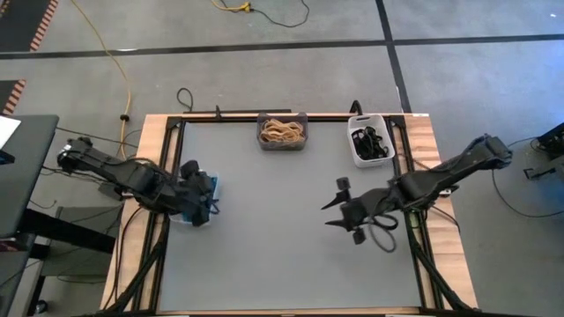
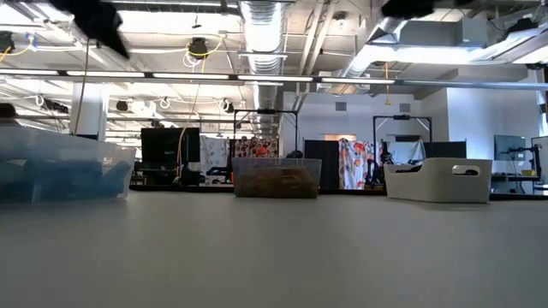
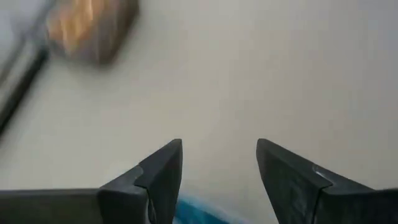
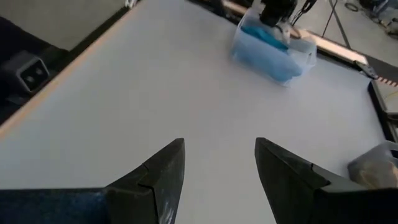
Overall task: Sort rubber bands into baskets
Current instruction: Return to Home Position
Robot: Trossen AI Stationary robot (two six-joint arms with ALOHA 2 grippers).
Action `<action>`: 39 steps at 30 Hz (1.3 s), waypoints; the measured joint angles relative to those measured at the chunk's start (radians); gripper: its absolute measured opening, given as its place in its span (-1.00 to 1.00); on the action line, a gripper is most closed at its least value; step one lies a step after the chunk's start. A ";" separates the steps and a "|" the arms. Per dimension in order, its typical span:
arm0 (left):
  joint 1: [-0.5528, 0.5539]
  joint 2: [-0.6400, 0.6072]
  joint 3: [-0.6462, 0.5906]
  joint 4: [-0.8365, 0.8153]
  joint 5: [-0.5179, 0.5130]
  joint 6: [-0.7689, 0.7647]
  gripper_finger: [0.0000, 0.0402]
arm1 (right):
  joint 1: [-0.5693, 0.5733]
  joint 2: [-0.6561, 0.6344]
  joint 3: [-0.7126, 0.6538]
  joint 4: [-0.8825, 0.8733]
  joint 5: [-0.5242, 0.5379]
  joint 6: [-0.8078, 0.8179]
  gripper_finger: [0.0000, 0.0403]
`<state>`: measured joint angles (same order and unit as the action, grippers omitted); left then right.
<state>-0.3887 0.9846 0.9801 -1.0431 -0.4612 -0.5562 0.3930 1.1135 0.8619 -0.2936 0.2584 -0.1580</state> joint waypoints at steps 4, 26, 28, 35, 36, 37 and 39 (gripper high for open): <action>-0.065 -0.050 -0.002 0.120 -0.131 0.085 -0.02 | 0.015 -0.117 0.000 -0.073 0.001 0.018 0.11; -0.288 -0.085 -0.299 0.473 -0.426 0.073 -0.02 | 0.036 -0.768 -0.412 0.054 0.004 0.071 0.11; -0.286 -0.089 -0.357 0.599 -0.421 0.132 -0.02 | 0.036 -0.807 -0.460 0.090 0.004 0.070 0.11; -0.206 -0.135 -0.545 0.967 -0.298 0.273 -0.02 | 0.036 -0.896 -0.605 0.211 0.005 0.030 0.11; -0.186 -0.142 -0.566 0.990 -0.272 0.275 -0.02 | 0.036 -0.905 -0.622 0.235 0.005 0.022 0.11; -0.166 -0.149 -0.586 1.007 -0.247 0.275 -0.02 | 0.035 -0.917 -0.638 0.250 0.005 0.013 0.11; -0.126 -0.164 -0.626 1.042 -0.210 0.278 -0.02 | 0.024 -0.931 -0.662 0.280 0.004 0.001 0.11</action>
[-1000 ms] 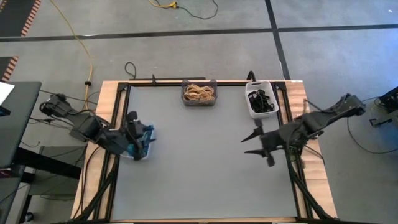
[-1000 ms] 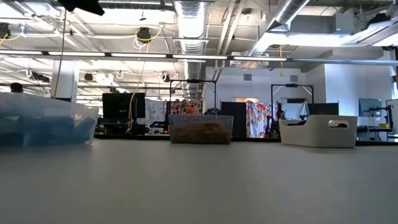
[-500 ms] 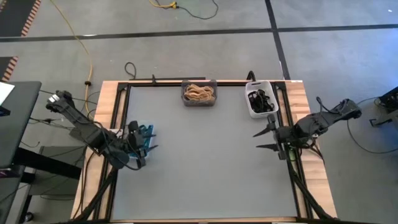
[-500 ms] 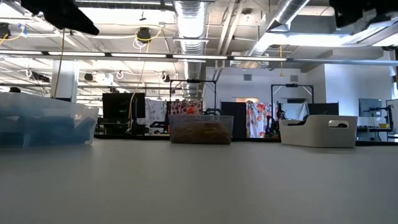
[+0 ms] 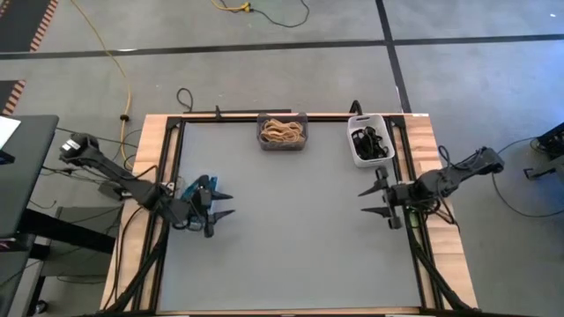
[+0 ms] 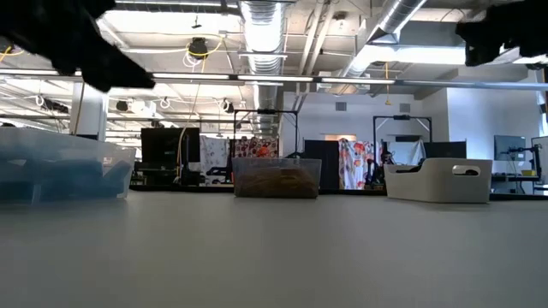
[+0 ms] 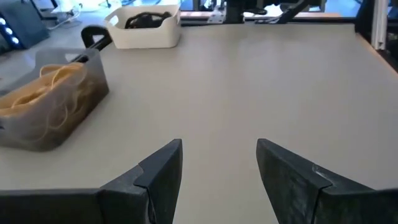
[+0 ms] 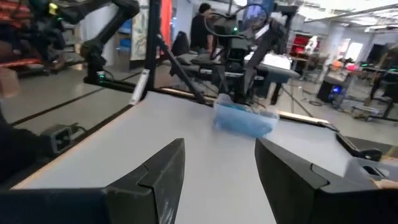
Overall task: Sort rubber bands into baskets
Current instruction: Return to Home Position
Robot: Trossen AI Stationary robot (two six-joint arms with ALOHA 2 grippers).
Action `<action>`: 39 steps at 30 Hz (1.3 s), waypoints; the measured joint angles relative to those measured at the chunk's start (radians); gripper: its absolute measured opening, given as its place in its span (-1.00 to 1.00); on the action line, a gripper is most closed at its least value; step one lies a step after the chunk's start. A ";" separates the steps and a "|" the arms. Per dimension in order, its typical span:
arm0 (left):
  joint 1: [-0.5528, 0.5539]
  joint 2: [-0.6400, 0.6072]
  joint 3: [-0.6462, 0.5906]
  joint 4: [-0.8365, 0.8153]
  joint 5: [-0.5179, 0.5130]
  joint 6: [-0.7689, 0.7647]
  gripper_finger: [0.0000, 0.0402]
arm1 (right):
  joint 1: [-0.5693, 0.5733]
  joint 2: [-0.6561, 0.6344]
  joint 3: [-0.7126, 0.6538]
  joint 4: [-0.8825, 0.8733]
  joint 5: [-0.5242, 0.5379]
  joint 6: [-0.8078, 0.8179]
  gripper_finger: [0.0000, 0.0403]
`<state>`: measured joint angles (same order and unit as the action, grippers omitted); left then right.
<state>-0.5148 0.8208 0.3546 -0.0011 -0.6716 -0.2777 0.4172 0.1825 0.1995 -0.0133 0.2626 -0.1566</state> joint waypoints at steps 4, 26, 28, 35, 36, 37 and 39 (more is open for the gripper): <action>0.060 -0.031 -0.069 0.082 0.058 0.028 -0.02 | -0.054 -0.034 -0.043 0.018 -0.001 -0.003 0.11; 0.300 -0.249 -0.345 0.286 0.270 0.170 -0.02 | -0.534 -0.181 -0.192 0.062 -0.372 0.029 0.11; 0.315 -0.253 -0.345 0.287 0.269 0.217 -0.02 | -0.558 -0.181 -0.192 0.058 -0.372 0.037 0.11; 0.341 -0.253 -0.345 0.288 0.216 0.300 -0.02 | -0.595 -0.174 -0.192 0.052 -0.359 0.081 0.11; 0.341 -0.253 -0.346 0.288 0.200 0.308 -0.02 | -0.597 -0.171 -0.192 0.051 -0.348 0.083 0.11; 0.341 -0.252 -0.346 0.287 0.189 0.314 -0.02 | -0.597 -0.169 -0.192 0.048 -0.337 0.085 0.11; 0.341 -0.252 -0.346 0.280 0.187 0.319 -0.02 | -0.597 -0.170 -0.192 0.044 -0.325 0.086 0.11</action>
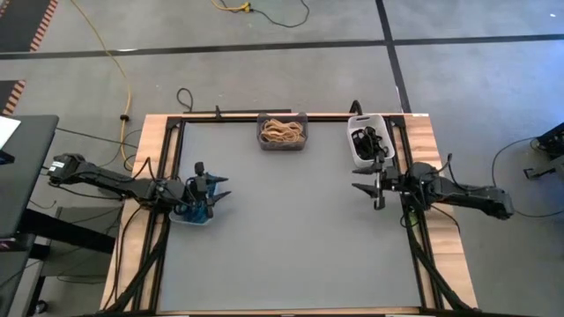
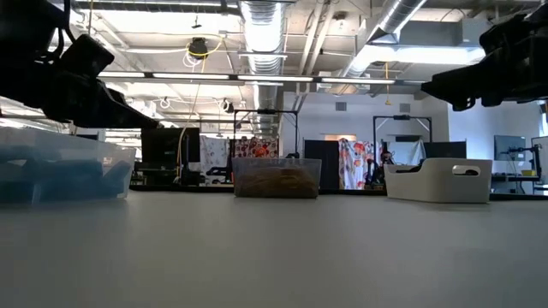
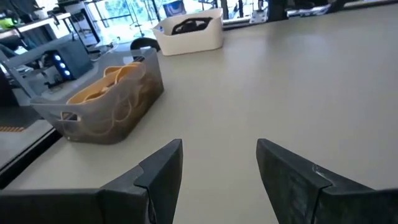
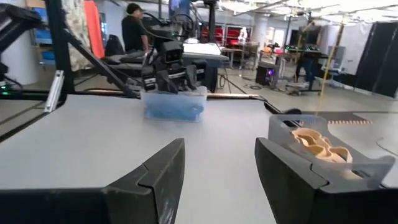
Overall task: Sort rubber bands into baskets
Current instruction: Return to Home Position
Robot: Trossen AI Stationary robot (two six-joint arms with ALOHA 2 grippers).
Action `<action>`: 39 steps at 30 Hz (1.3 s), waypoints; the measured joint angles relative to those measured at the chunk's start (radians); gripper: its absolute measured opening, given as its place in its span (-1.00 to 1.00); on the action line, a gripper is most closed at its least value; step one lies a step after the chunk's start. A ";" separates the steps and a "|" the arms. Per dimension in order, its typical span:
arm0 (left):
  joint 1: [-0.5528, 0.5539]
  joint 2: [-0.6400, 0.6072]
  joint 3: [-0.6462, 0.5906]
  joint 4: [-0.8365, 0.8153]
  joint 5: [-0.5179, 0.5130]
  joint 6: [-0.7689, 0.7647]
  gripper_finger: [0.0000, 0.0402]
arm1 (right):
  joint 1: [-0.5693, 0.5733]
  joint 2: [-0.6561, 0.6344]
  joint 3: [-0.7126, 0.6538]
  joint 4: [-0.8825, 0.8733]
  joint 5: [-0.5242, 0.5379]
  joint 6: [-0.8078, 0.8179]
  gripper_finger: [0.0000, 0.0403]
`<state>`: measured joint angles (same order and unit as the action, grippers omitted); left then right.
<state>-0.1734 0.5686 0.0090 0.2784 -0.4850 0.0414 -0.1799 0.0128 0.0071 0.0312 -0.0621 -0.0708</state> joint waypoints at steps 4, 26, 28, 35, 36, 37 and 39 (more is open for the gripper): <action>0.000 0.000 0.000 -0.028 0.000 0.000 -0.02 | 0.001 0.000 0.000 -0.004 0.008 0.029 0.11; 0.000 0.000 -0.002 -0.071 0.003 -0.004 -0.02 | 0.001 -0.001 -0.001 0.004 0.009 0.064 0.11; 0.000 0.000 -0.002 -0.072 0.003 -0.004 -0.02 | 0.001 -0.001 -0.002 0.004 0.009 0.064 0.11; 0.000 0.000 -0.002 -0.072 0.003 -0.004 -0.02 | 0.001 -0.001 -0.002 0.005 0.009 0.064 0.11; 0.000 0.000 -0.002 -0.072 0.003 -0.004 -0.02 | 0.001 -0.001 -0.002 0.005 0.010 0.064 0.11; 0.000 0.000 -0.002 -0.072 0.003 -0.004 -0.02 | 0.001 0.000 -0.002 0.005 0.009 0.064 0.11; 0.000 0.000 -0.002 -0.072 0.003 -0.004 -0.02 | 0.001 -0.001 -0.002 0.005 0.009 0.064 0.11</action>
